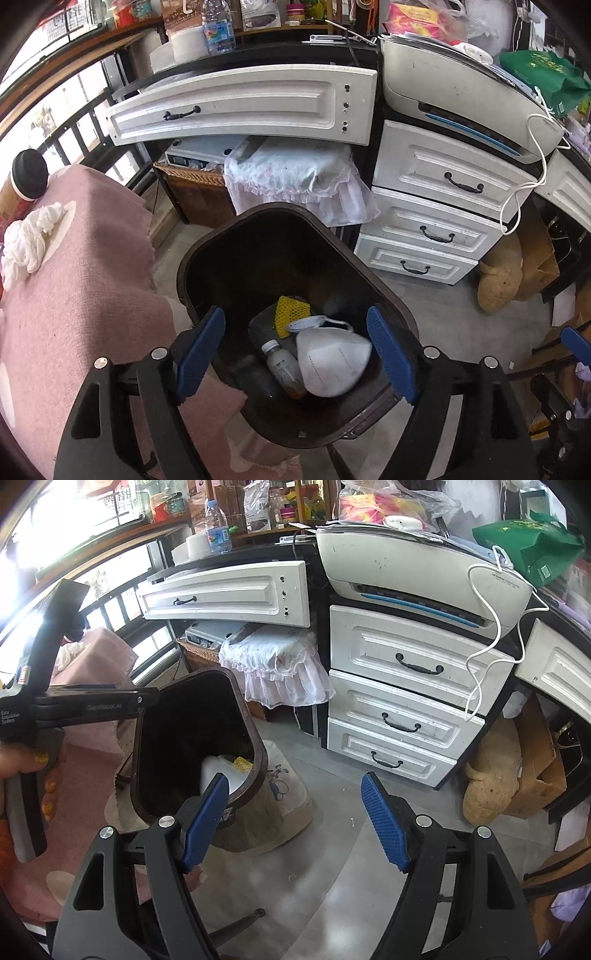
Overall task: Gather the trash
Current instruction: 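Move both tools back over the table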
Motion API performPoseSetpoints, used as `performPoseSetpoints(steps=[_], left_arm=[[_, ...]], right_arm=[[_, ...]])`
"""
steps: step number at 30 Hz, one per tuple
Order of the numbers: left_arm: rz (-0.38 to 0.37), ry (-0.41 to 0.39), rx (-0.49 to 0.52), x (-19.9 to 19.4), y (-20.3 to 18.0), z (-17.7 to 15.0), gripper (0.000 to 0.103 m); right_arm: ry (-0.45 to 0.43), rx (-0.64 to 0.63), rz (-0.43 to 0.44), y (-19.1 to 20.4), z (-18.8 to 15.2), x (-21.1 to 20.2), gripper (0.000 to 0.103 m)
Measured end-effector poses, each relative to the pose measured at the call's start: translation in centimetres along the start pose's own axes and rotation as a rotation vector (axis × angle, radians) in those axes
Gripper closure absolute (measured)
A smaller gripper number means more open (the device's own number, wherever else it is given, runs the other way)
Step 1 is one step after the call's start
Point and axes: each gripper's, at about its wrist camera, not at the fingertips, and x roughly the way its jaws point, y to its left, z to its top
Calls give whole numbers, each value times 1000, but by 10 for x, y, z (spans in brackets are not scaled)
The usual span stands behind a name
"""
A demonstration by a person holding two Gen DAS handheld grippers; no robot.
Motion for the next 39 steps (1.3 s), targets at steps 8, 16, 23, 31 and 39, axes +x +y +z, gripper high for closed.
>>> performPoseSetpoints(steps=[8, 16, 23, 31, 39], left_arm=[[-163, -144, -23, -72, 3, -8, 12], [-136, -283, -4, -141, 28, -25, 7], [-72, -362, -69, -182, 80, -47, 6], [78, -364, -142, -204, 141, -80, 6], [160, -328, -238, -213, 209, -122, 6]], right_arm=[[-32, 26, 5, 0, 13, -13, 29], [-86, -49, 81, 44, 28, -26, 23], [-131, -135, 186, 97, 46, -42, 20], [-144, -254, 300, 163, 56, -50, 20], [-125, -362, 401, 234, 60, -52, 20]])
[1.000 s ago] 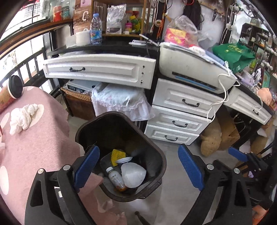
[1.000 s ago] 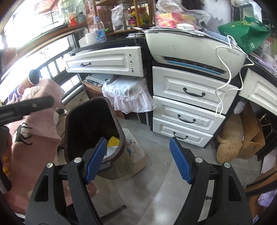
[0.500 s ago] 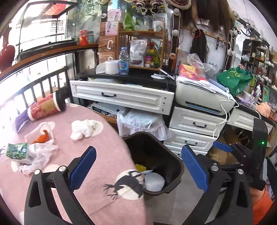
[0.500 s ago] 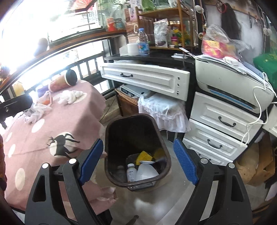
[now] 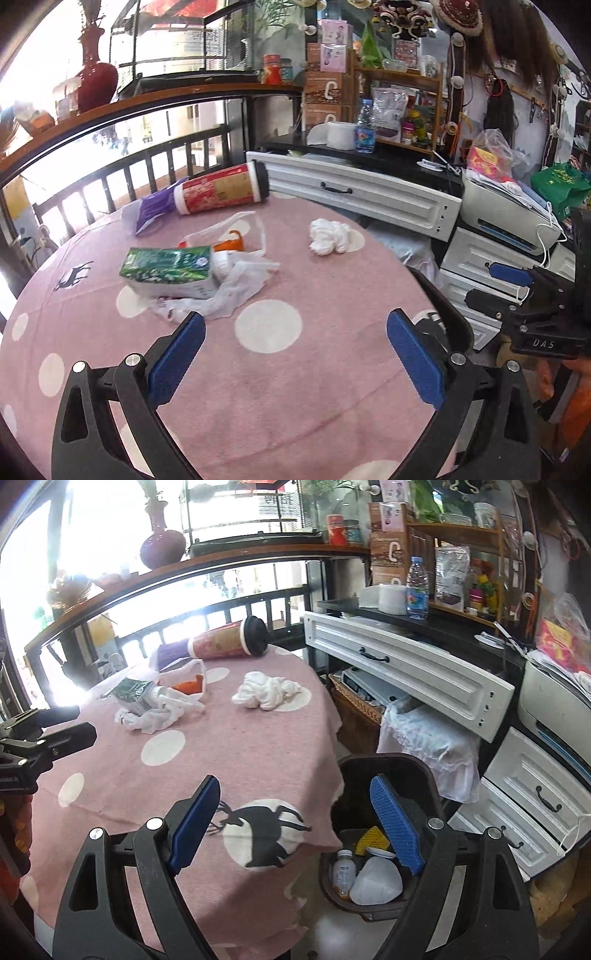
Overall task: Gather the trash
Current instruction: 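Move both tools back over the table, then grasp the crumpled white tissue with the right tool while the left tool grasps the purple bag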
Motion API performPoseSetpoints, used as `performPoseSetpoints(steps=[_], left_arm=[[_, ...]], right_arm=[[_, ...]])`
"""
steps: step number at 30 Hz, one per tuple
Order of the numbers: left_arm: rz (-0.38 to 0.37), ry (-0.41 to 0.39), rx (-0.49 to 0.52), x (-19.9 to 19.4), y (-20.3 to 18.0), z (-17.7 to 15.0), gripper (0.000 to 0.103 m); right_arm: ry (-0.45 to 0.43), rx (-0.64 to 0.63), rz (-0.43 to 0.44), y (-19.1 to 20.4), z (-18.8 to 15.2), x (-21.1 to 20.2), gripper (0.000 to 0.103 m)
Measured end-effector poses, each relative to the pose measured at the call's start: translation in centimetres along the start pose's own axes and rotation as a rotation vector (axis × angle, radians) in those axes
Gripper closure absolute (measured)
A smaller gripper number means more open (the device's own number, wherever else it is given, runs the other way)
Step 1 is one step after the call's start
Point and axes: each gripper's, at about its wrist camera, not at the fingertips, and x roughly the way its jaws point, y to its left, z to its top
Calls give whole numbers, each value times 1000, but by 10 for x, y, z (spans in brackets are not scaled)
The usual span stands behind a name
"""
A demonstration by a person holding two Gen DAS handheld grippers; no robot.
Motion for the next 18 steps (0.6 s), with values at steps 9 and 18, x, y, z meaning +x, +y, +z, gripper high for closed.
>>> performPoseSetpoints(steps=[9, 18], left_arm=[[89, 45, -131, 3, 75, -12, 6], [81, 76, -149, 18, 108, -11, 6]], right_arm=[[74, -79, 88, 39, 38, 56, 20], [162, -125, 54, 56, 81, 137, 20]])
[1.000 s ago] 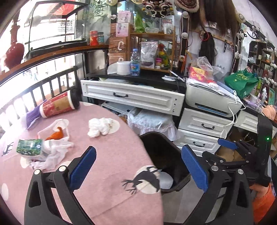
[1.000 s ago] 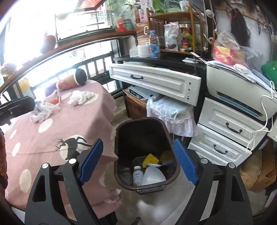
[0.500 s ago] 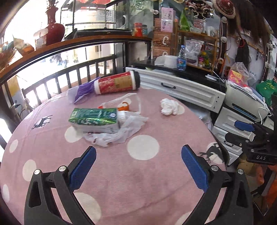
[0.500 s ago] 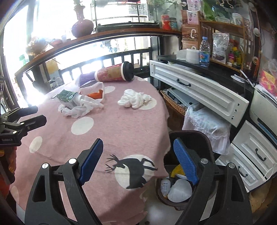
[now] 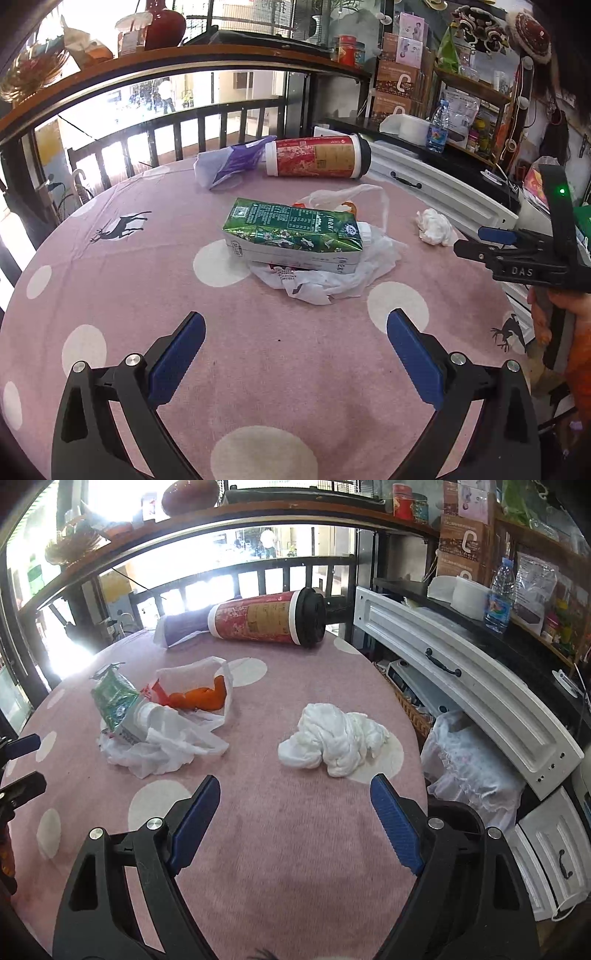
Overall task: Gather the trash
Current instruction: 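Grasp the crumpled white tissue with the right tool while the left tool grasps the purple bag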
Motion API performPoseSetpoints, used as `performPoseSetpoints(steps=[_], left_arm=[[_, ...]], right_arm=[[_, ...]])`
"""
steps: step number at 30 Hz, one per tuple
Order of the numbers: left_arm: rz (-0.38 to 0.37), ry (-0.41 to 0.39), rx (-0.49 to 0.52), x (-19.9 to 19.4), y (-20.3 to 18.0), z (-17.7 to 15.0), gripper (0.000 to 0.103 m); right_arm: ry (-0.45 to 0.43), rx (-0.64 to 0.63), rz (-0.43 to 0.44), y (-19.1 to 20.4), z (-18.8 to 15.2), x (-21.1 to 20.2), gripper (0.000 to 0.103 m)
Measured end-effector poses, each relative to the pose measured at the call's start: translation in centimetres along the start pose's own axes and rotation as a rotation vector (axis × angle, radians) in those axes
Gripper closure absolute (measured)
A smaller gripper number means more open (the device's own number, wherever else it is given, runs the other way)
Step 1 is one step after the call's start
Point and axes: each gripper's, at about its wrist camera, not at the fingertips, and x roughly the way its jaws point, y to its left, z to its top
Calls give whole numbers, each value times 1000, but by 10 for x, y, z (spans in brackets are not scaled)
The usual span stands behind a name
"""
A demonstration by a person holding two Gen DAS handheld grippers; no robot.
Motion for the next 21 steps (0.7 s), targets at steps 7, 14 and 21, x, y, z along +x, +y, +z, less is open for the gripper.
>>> performPoseSetpoints(steps=[7, 14, 21], left_arm=[[-4, -5, 39, 11, 14, 14, 6], [-26, -13, 65, 19, 24, 30, 6], [-31, -35, 77, 23, 23, 40, 6]], right_arm=[[89, 8, -77, -7, 22, 45, 28], [131, 34, -102, -16, 29, 64, 56], [112, 28, -99, -16, 28, 63, 68]])
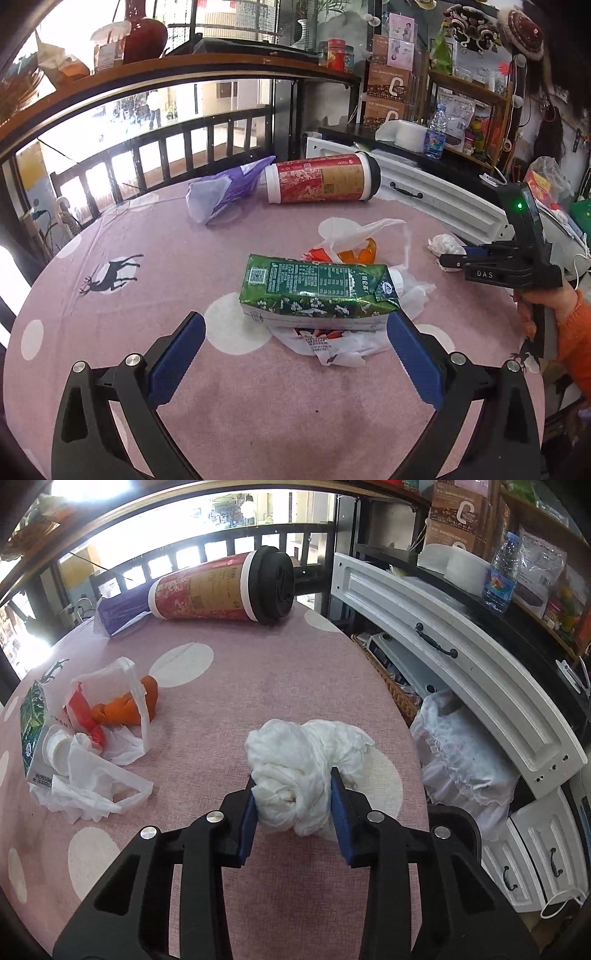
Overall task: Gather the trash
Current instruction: 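Grasp the crumpled white tissue with the right tool while the left tool grasps the purple bag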
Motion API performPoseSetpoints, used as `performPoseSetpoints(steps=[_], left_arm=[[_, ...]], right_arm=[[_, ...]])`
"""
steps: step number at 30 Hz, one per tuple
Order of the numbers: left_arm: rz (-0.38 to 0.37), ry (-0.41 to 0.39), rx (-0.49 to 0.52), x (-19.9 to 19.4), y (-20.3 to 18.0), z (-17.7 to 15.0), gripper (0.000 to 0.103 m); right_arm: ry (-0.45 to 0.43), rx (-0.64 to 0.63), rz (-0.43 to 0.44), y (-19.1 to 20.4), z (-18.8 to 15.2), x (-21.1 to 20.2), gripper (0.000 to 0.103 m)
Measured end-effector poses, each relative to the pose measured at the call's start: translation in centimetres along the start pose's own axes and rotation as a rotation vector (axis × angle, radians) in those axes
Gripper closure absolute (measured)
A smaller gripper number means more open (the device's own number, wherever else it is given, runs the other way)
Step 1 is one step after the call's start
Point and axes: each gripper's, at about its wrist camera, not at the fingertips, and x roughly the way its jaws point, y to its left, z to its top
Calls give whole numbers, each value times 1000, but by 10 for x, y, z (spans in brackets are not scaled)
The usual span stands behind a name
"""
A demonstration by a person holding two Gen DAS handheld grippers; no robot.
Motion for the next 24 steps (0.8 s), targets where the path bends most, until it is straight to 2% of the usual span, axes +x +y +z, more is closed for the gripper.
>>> performPoseSetpoints(steps=[4, 7, 11, 14, 19, 22, 24], left_arm=[[11, -20, -43, 13, 15, 20, 6], [36, -26, -71, 28, 37, 46, 6], [78, 21, -70, 62, 61, 87, 6], [126, 52, -19, 90, 67, 108, 6], [183, 106, 133, 142, 59, 127, 6], [218, 171, 208, 172, 54, 130, 10], [248, 211, 259, 190, 52, 128, 16]], right_arm=[[-24, -15, 12, 3, -1, -9, 68], [-46, -25, 29, 4, -2, -18, 68], [-56, -35, 47, 5, -4, -26, 68], [-62, -38, 65, 5, -5, -31, 68], [-70, -34, 85, 1, -9, -40, 68], [-65, -20, 90, -3, -13, -44, 68], [-65, -9, 90, -6, -17, -47, 68]])
